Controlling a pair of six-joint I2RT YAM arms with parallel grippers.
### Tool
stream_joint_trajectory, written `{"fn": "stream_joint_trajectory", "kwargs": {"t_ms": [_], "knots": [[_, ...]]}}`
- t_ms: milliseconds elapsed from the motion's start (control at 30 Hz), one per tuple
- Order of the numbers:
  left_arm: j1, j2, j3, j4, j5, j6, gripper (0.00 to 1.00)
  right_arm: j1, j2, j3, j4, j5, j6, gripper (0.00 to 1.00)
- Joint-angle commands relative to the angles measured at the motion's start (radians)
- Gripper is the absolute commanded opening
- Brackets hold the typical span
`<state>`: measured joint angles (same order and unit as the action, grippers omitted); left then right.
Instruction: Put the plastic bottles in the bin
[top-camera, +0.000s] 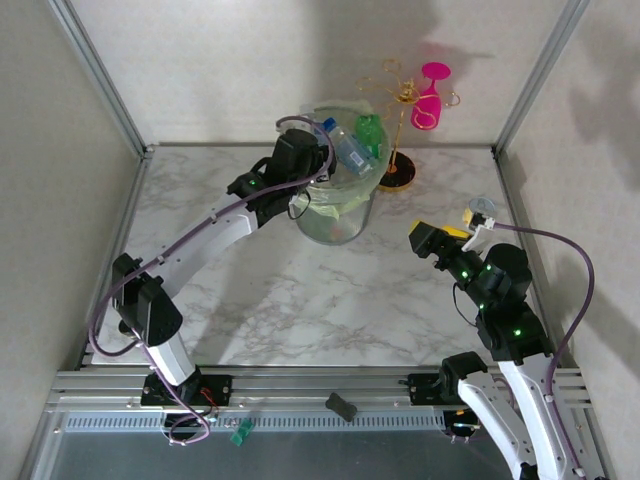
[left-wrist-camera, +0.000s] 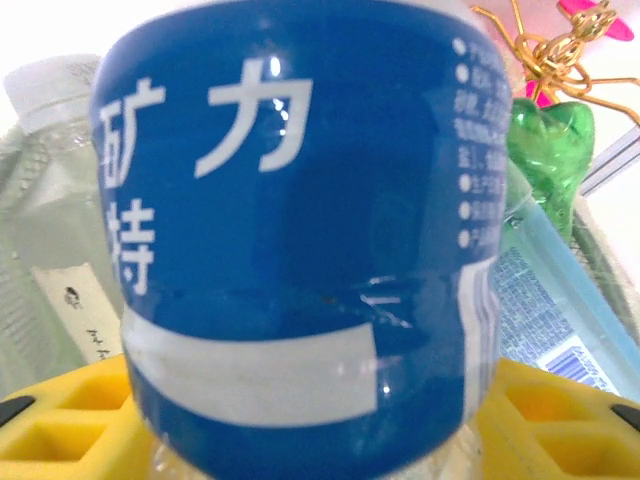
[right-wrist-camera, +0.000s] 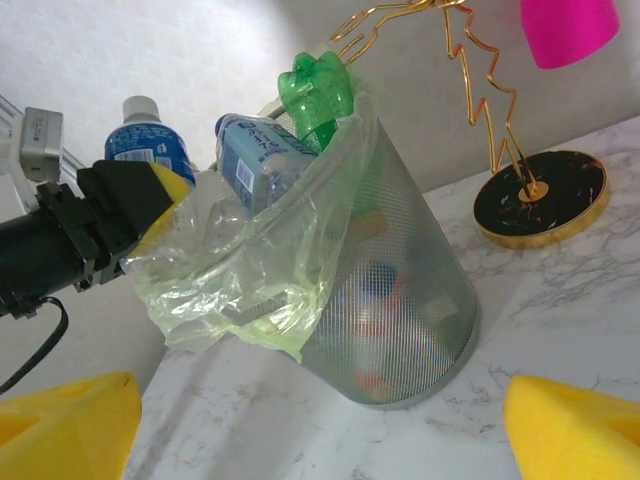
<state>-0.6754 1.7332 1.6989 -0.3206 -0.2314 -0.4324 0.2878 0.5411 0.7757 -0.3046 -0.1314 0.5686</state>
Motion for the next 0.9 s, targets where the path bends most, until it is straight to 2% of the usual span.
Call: {"fn": "stream_joint_trajectory", "kwargs": {"t_ms": [0,133,500,867], "knots": [[-0.005,0.023,0.006,-0.018,0.028,0.01,0.32,-0.002,-0.01,-0.009,-0.001,0.014,-0.006,0.93],[0.016,0.049,-0.028,-0.011,0.097,-0.039,0.32,-0.001,-0.007,-0.009,0.003,0.013,-0.005,0.94],[0.031,0.074,-0.087,-0.004,0.112,-0.065,0.33,-0.002,-0.012,-0.009,-0.007,0.019,-0.01,0.94],[0.031,-0.033,-0.086,-0.004,0.102,-0.046,0.34,-0.002,-0.004,-0.004,-0.001,0.01,-0.012,0.94]]}}
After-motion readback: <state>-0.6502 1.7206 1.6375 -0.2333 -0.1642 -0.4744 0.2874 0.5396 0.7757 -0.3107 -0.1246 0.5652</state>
